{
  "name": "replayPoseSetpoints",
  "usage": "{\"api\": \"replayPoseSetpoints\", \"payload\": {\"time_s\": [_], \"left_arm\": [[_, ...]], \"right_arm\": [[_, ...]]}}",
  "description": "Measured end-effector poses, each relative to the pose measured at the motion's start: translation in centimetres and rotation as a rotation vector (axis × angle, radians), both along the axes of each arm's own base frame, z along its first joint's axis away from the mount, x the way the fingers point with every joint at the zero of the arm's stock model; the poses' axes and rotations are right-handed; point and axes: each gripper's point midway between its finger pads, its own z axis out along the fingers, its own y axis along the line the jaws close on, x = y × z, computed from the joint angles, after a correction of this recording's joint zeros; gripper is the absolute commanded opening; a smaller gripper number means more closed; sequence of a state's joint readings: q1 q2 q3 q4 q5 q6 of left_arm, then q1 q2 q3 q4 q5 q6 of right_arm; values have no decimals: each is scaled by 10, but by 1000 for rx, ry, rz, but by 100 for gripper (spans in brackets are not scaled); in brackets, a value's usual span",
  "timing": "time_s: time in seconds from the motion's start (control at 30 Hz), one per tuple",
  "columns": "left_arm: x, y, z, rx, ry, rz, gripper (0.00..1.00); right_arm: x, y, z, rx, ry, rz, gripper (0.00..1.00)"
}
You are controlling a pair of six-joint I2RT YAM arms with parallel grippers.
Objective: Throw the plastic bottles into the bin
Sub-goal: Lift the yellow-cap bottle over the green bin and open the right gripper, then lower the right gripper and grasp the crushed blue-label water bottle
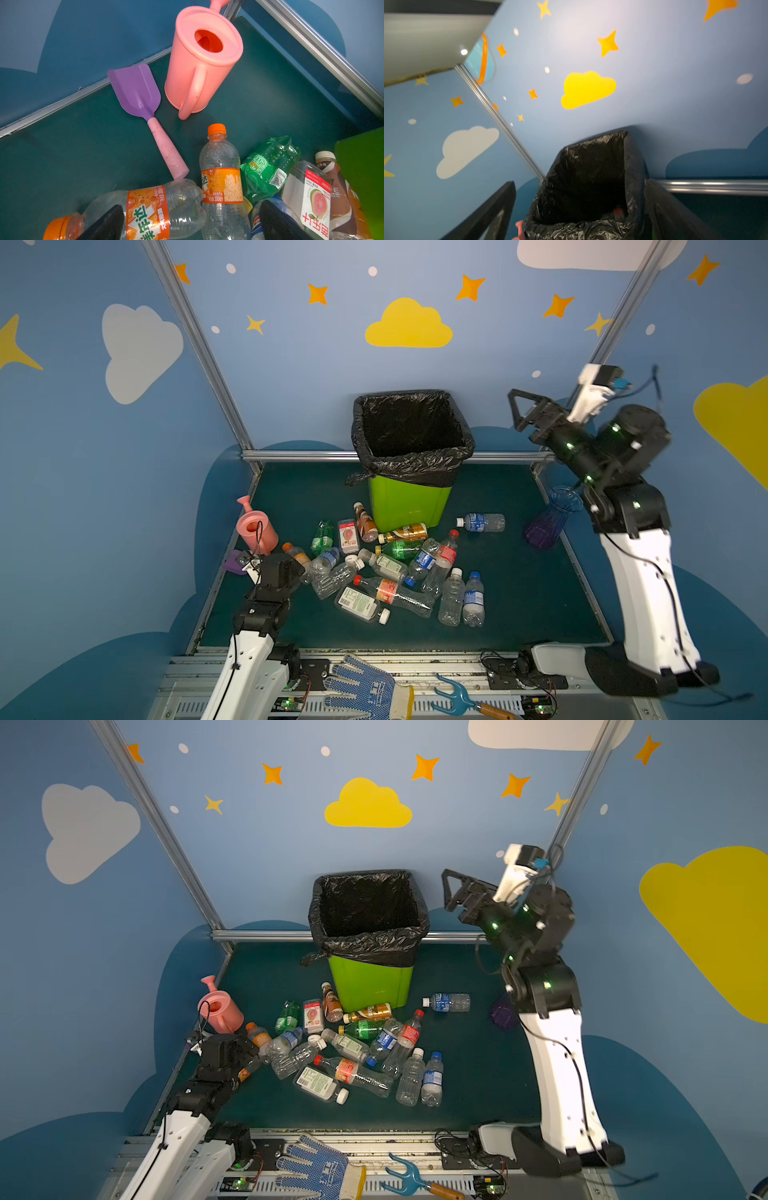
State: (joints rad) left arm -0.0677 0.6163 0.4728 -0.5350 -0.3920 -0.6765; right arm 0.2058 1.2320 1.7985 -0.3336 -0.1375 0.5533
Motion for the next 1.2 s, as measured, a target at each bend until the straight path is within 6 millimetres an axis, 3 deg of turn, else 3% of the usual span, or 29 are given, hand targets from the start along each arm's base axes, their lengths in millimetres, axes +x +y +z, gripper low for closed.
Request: {"api": "replayPoseSetpoints", "payload": {"time_s": [0.07, 0.13, 0.23, 0.3, 0.4, 0.43, 0.5, 0.87, 1.2], "left_arm": [[0, 0, -1, -2, 3, -1, 100], [0, -1, -1, -2, 3, -2, 100], [1, -1, -3, -4, 2, -5, 100], [1, -1, -7, -5, 8, -5, 100], [0, -2, -11, -6, 19, -7, 100], [0, -2, -11, -6, 21, -8, 100], [0, -2, -12, -7, 20, -8, 100], [-2, -2, -10, -9, 9, -9, 100], [-2, -2, -11, -8, 13, -8, 100]], "right_arm": [[-9, -27, -18, 57, 23, -84, 97], [0, -52, -64, 119, 125, -172, 97], [30, -75, -182, 193, 409, -274, 97], [43, -81, -280, 219, 654, -332, 97], [36, -81, -385, 235, 942, -386, 97], [33, -80, -403, 242, 994, -393, 97], [33, -78, -425, 257, 1061, -400, 97], [73, -67, -490, 290, 1230, -384, 97], [112, -60, -507, 248, 1263, -361, 94]]}}
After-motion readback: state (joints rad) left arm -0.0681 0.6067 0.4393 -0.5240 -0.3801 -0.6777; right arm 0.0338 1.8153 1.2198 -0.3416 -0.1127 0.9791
